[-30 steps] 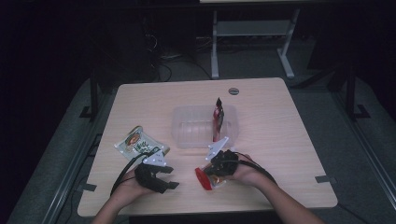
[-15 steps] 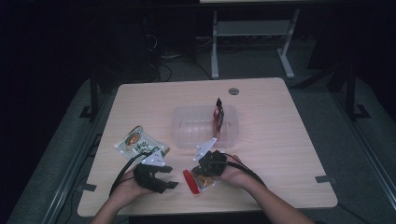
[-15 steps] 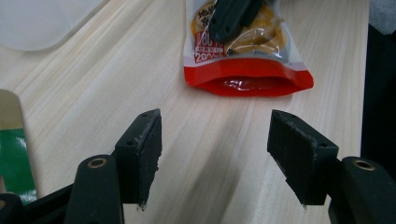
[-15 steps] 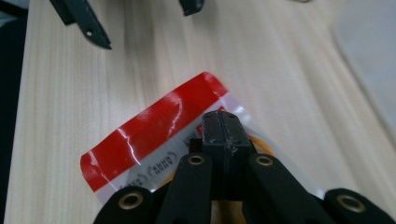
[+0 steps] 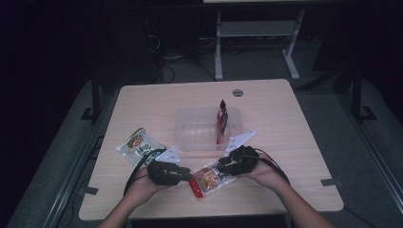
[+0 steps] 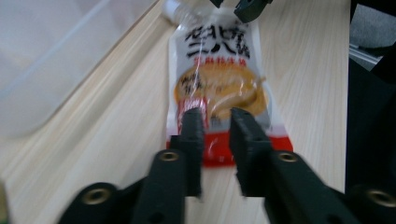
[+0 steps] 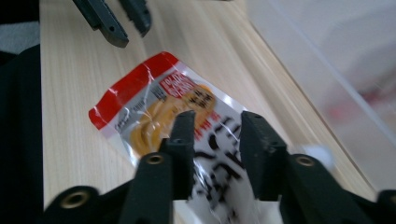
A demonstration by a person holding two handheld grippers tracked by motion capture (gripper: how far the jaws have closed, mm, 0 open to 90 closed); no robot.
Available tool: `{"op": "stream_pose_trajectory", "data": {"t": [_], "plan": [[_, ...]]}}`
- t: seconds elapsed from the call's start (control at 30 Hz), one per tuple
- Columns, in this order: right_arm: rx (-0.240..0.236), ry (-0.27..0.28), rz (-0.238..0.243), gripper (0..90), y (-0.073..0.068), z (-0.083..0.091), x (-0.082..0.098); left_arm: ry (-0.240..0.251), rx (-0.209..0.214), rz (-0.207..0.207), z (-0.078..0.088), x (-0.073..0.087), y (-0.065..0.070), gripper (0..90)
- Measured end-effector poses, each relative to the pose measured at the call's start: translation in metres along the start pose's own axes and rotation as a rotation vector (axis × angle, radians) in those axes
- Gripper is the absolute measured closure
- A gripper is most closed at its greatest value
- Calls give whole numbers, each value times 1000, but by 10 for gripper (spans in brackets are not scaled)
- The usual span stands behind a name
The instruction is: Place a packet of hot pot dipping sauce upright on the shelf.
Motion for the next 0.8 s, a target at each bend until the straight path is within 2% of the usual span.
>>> {"op": "stream_pose_trajectory", "data": {"t": [0.13, 0.27, 0.33, 0.43, 0.47, 0.5, 0.57, 0.8], "plan": [[13, 16, -71, 569, 5, 17, 9, -24, 15, -24, -16, -11, 4, 895], [38, 29, -105, 499, 12, 30, 21, -51, 24, -36, -34, -18, 8, 896], [50, 13, -131, 461, 14, 35, 28, -64, 26, -39, -41, -20, 8, 896], [46, -10, -144, 425, 18, 36, 37, -92, 27, -43, -53, -19, 5, 896], [42, -15, -144, 415, 19, 35, 39, -90, 25, -32, -57, -18, 6, 896], [28, -16, -165, 404, 19, 34, 38, -89, 25, -25, -59, -18, 6, 896], [11, -19, -155, 396, 21, 32, 39, -104, 25, -42, -63, -16, 5, 896], [-10, -29, -179, 357, 23, 26, 41, -91, 17, -33, -69, -13, 5, 896]]}}
Point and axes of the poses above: each handheld gripper's, and its own axes: z roughly backward along the jaws, x roughly out of its underside, y roughly to its right, the point moved 4 cm from there along -z, roughly forward along the jaws, and after that the axes turned 10 degrees about y, right-handed, at the moved point
